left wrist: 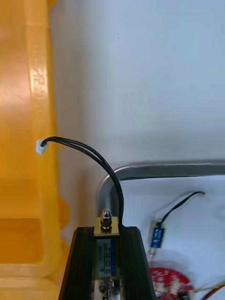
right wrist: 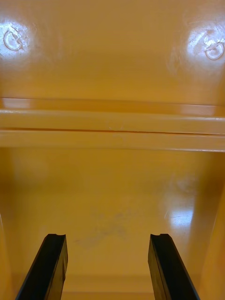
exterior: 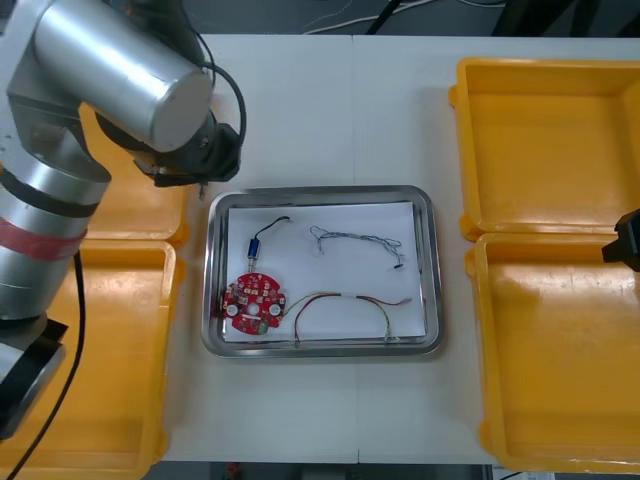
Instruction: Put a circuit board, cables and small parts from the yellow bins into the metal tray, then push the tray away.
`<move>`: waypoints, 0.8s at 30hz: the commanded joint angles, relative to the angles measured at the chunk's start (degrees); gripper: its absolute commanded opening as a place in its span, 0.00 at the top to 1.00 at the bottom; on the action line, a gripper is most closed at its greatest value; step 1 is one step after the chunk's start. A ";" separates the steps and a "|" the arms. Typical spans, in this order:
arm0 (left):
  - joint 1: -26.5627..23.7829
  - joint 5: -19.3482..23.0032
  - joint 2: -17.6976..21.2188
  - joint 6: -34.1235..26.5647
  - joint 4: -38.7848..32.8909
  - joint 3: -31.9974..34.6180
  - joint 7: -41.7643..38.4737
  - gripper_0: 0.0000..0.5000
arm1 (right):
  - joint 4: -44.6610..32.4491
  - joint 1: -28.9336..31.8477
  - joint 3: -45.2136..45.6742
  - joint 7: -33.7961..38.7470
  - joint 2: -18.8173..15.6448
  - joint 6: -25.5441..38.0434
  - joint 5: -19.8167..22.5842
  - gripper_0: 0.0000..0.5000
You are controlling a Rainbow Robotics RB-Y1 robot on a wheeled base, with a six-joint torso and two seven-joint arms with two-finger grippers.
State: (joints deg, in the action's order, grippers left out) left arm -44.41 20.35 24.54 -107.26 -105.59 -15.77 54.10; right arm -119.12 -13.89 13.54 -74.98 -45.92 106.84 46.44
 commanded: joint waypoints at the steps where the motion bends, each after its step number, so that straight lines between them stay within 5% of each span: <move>1: 1.69 -4.79 -5.20 1.97 -2.07 -3.83 -2.34 1.00 | -0.32 -1.40 1.58 -0.87 0.65 -0.40 -0.39 0.00; 12: 7.05 -11.82 -9.86 5.84 -2.07 -10.51 -3.74 1.00 | -0.32 -1.40 1.58 -0.87 0.65 -0.40 -0.39 0.00; 24: 7.14 -10.15 -9.95 7.51 -2.07 -13.94 -6.38 1.00 | -0.32 -1.40 1.58 -0.87 0.65 -0.40 -0.39 0.00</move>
State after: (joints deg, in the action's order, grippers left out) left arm -37.60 9.59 16.05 -100.65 -105.65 -28.24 50.30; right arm -119.12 -13.94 13.54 -74.98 -45.91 106.83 46.44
